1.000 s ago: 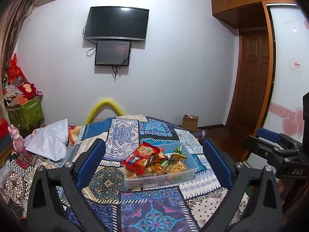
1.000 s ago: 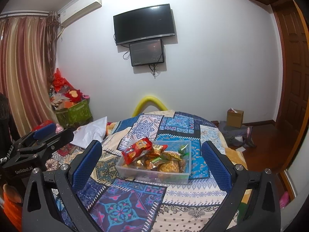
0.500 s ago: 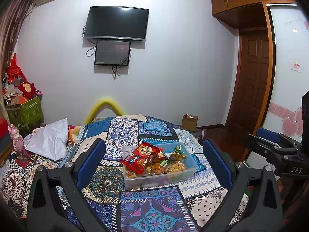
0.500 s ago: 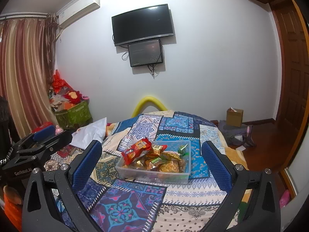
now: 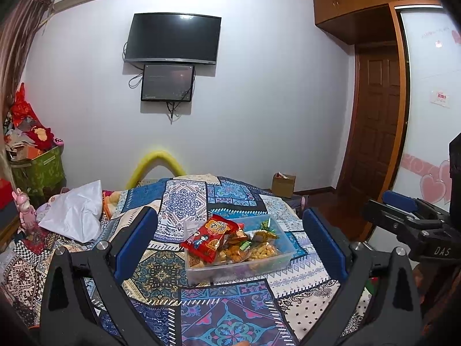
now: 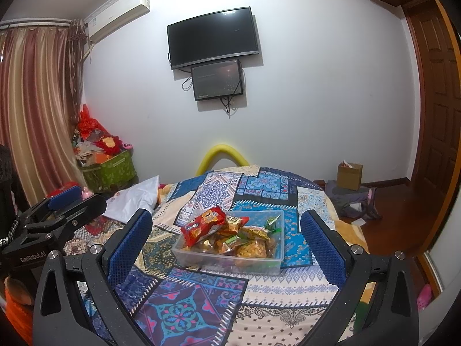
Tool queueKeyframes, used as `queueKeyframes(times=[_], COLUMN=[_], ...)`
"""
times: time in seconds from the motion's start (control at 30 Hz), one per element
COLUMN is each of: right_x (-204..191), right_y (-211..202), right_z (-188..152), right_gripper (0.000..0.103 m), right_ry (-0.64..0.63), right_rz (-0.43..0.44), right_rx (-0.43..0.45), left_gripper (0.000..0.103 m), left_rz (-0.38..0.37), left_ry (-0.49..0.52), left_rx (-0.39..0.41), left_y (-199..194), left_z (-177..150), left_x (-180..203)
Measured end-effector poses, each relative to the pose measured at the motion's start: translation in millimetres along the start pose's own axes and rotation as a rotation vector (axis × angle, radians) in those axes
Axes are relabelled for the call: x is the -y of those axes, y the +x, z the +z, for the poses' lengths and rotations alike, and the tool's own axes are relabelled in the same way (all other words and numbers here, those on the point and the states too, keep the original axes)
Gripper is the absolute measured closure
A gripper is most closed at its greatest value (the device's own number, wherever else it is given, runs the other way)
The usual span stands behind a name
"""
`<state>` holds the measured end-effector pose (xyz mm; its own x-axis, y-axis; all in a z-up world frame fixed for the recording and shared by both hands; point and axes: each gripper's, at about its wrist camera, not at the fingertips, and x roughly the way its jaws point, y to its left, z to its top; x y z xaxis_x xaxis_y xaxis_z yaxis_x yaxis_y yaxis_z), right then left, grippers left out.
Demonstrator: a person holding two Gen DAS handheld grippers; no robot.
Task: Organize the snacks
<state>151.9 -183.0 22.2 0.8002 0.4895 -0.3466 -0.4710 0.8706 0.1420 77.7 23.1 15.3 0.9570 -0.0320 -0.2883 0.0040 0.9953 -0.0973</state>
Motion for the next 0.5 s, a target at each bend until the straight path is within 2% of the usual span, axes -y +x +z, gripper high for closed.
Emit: queueKeyframes(times=[0.5], right_x=[-3.2], right_y=[1.2], right_z=[0.5], right_gripper=[0.000], right_ry=[-0.009], right_rz=[-0.006], right_rx=[-0.003], left_gripper=[0.001], left_rz=[-0.026], left_ry=[0.001], left_rx=[-0.018], left_y=[0.9], left_z=[-2.5], left_x=[-1.3])
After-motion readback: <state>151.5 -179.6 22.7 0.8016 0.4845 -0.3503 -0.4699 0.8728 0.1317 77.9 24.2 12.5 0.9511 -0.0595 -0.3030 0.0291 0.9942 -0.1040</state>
